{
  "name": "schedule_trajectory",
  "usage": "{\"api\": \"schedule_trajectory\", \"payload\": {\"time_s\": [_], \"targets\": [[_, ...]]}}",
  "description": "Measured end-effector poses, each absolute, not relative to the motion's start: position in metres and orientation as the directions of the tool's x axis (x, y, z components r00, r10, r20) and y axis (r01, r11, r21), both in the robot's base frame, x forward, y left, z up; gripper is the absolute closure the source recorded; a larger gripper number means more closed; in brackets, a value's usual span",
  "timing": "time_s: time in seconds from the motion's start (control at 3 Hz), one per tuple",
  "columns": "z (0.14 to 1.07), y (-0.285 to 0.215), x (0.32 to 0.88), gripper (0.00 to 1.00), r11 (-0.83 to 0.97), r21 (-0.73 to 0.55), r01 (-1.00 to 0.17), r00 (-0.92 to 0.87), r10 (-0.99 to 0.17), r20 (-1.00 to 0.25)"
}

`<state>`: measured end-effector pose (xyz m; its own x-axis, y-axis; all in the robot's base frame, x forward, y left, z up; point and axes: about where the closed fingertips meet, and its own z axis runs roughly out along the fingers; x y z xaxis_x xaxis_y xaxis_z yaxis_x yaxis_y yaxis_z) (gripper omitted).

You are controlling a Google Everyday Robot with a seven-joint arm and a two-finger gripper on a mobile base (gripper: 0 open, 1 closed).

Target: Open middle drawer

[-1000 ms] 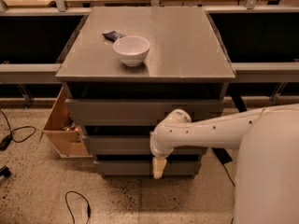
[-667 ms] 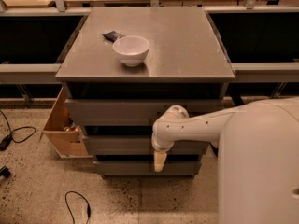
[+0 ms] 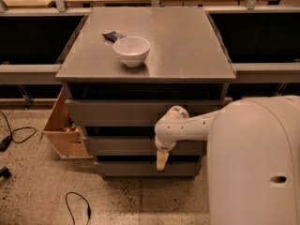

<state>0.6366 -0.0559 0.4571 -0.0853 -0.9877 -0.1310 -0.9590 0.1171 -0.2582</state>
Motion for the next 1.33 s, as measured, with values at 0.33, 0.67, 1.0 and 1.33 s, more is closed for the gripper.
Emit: {"api": "schedule_trajectory", "payload": {"time_s": [0.33, 0.67, 1.0, 1.33], "targets": [[0.443, -0.055, 0.633, 0.00, 0.094, -0.254, -0.963, -0.065, -0.991, -0.120], [0.425, -0.050, 0.645, 0.19, 0.068, -0.253, -0.965, -0.038, -0.992, -0.119], [0.430, -0.060, 0.642, 0.42, 0.050, -0.260, -0.964, -0.033, -0.997, -0.070], [0.434, -0.066, 0.638, 0.65, 0.056, -0.258, -0.965, -0.044, -0.998, -0.055]]}}
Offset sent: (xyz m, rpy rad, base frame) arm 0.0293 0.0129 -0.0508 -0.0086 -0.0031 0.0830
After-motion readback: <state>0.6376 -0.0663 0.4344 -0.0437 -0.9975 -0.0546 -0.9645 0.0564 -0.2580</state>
